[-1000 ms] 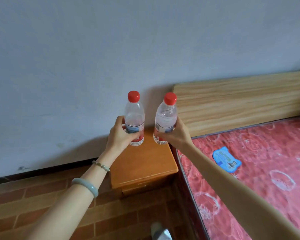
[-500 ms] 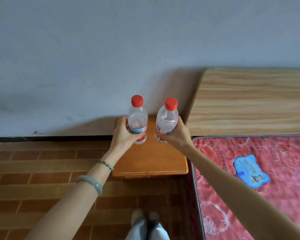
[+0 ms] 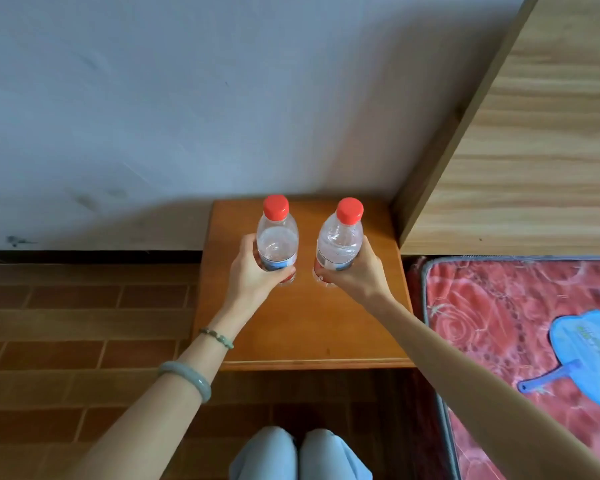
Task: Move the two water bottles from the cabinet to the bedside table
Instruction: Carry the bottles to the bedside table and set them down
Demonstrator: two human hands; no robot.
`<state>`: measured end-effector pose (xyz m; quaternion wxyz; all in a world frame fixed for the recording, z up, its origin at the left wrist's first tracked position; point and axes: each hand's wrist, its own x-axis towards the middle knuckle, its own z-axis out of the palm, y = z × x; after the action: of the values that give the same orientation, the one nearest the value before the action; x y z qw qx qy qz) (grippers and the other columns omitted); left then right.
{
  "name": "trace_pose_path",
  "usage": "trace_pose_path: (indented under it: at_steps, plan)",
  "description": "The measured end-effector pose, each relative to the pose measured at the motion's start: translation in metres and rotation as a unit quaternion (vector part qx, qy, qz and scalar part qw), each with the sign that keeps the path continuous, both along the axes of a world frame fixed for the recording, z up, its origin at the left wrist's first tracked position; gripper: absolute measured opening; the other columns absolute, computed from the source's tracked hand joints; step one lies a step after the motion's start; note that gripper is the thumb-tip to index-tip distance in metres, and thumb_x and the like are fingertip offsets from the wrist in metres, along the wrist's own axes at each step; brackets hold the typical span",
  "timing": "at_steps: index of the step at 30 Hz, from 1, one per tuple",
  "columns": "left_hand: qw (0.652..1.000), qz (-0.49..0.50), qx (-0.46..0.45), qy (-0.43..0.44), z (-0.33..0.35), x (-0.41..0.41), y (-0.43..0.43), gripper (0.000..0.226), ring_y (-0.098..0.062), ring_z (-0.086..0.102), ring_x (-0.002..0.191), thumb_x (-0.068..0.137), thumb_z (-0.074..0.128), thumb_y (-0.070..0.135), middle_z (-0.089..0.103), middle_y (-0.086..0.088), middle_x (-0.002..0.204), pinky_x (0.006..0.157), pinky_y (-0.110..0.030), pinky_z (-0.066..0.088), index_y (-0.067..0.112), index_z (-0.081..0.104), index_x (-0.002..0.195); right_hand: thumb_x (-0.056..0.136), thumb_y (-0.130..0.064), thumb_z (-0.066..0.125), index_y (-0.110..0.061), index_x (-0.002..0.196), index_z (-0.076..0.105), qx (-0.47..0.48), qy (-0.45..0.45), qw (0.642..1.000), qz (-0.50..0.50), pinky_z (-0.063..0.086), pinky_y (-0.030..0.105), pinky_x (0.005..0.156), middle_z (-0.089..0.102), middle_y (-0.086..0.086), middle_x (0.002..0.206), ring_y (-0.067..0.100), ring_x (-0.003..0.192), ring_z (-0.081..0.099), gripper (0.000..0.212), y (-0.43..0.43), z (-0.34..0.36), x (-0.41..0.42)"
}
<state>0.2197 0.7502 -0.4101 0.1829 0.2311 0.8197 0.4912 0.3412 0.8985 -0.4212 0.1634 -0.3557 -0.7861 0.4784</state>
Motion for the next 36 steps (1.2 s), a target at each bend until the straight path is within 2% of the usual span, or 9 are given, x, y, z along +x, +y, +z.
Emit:
trace_pose_path:
  at_steps: [7, 12, 15, 20, 22, 25, 27, 32, 36]
  plan:
    - [1.000, 0.006, -0.016, -0.017, -0.064, -0.006, 0.003, 0.070, -0.006, 0.055, 0.087, 0.061, 0.086, 0.021, 0.052, 0.011, 0.104, 0.058, -0.002, 0.044, 0.026, 0.041, 0.114, 0.058, -0.026, 0.087, -0.028, 0.110, 0.044, -0.024, -0.024, 0.999, -0.008, 0.048, 0.007, 0.064, 0.058, -0.018, 0.094, 0.000, 0.084, 0.061, 0.067, 0.004, -0.061, -0.009]
    - [1.000, -0.005, -0.010, -0.013, -0.070, -0.012, 0.010, 0.069, 0.002, 0.053, 0.087, 0.063, 0.085, 0.021, 0.050, 0.012, 0.105, 0.060, 0.001, 0.042, 0.028, 0.038, 0.113, 0.057, -0.028, 0.087, -0.025, 0.112, 0.045, -0.026, -0.028, 0.999, -0.007, 0.053, 0.017, 0.071, 0.060, -0.016, 0.095, 0.003, 0.084, 0.063, 0.069, 0.006, -0.071, -0.016]
    - [1.000, -0.011, -0.013, -0.011, -0.072, -0.013, 0.012, 0.070, 0.004, 0.053, 0.088, 0.063, 0.085, 0.022, 0.049, 0.013, 0.105, 0.061, 0.001, 0.042, 0.028, 0.037, 0.114, 0.057, -0.028, 0.087, -0.024, 0.115, 0.044, -0.026, -0.029, 0.999, -0.010, 0.054, 0.018, 0.074, 0.060, -0.015, 0.098, 0.005, 0.087, 0.063, 0.072, 0.009, -0.072, -0.017]
    - [0.999, -0.035, -0.036, -0.009, -0.064, -0.014, 0.011, 0.071, 0.001, 0.054, 0.084, 0.065, 0.083, 0.022, 0.050, 0.011, 0.106, 0.062, 0.002, 0.042, 0.017, 0.038, 0.120, 0.057, -0.029, 0.087, -0.025, 0.116, 0.044, -0.043, -0.049, 0.998, -0.011, 0.056, 0.025, 0.079, 0.062, -0.010, 0.103, 0.009, 0.092, 0.063, 0.073, 0.007, -0.070, -0.013]
    - [0.997, -0.049, -0.061, -0.017, -0.057, -0.013, 0.006, 0.075, -0.002, 0.051, 0.091, 0.066, 0.083, 0.023, 0.052, 0.005, 0.113, 0.064, 0.001, 0.041, 0.014, 0.037, 0.125, 0.058, -0.024, 0.087, -0.022, 0.121, 0.042, -0.060, -0.063, 0.996, -0.007, 0.053, 0.024, 0.080, 0.059, -0.010, 0.105, 0.009, 0.093, 0.061, 0.077, 0.005, -0.061, -0.012]
    - [0.993, -0.054, -0.105, -0.019, -0.041, -0.010, -0.007, 0.084, -0.010, 0.046, 0.115, 0.068, 0.081, 0.029, 0.047, -0.002, 0.133, 0.084, -0.012, 0.036, 0.014, 0.032, 0.134, 0.061, -0.021, 0.086, -0.018, 0.133, 0.032, -0.076, -0.089, 0.993, 0.011, 0.044, 0.021, 0.083, 0.054, -0.004, 0.116, 0.008, 0.101, 0.052, 0.090, -0.002, -0.040, -0.007]
    - [0.989, -0.055, -0.134, -0.010, -0.025, -0.008, -0.016, 0.088, -0.018, 0.040, 0.126, 0.068, 0.081, 0.032, 0.042, -0.006, 0.140, 0.091, -0.020, 0.033, 0.015, 0.029, 0.137, 0.063, -0.022, 0.086, -0.015, 0.136, 0.030, -0.065, -0.111, 0.991, 0.022, 0.042, 0.023, 0.088, 0.053, 0.003, 0.128, 0.013, 0.110, 0.051, 0.092, -0.008, -0.021, 0.000]
    - [0.979, -0.071, -0.187, 0.027, 0.047, -0.002, -0.027, 0.093, -0.023, 0.030, 0.135, 0.068, 0.080, 0.034, 0.035, -0.009, 0.146, 0.106, -0.035, 0.032, 0.013, 0.026, 0.141, 0.065, -0.031, 0.084, -0.013, 0.142, 0.021, -0.015, -0.154, 0.988, 0.021, 0.036, 0.037, 0.105, 0.036, 0.012, 0.147, 0.027, 0.134, 0.036, 0.101, -0.017, 0.051, 0.017]
    - [0.971, -0.100, -0.204, 0.080, 0.117, 0.006, -0.033, 0.093, -0.024, 0.027, 0.137, 0.070, 0.078, 0.034, 0.031, -0.011, 0.149, 0.109, -0.035, 0.029, 0.009, 0.025, 0.142, 0.068, -0.035, 0.082, -0.012, 0.144, 0.018, 0.058, -0.179, 0.980, 0.058, 0.034, 0.040, 0.107, 0.030, 0.011, 0.151, 0.027, 0.138, 0.030, 0.102, -0.026, 0.125, 0.028]
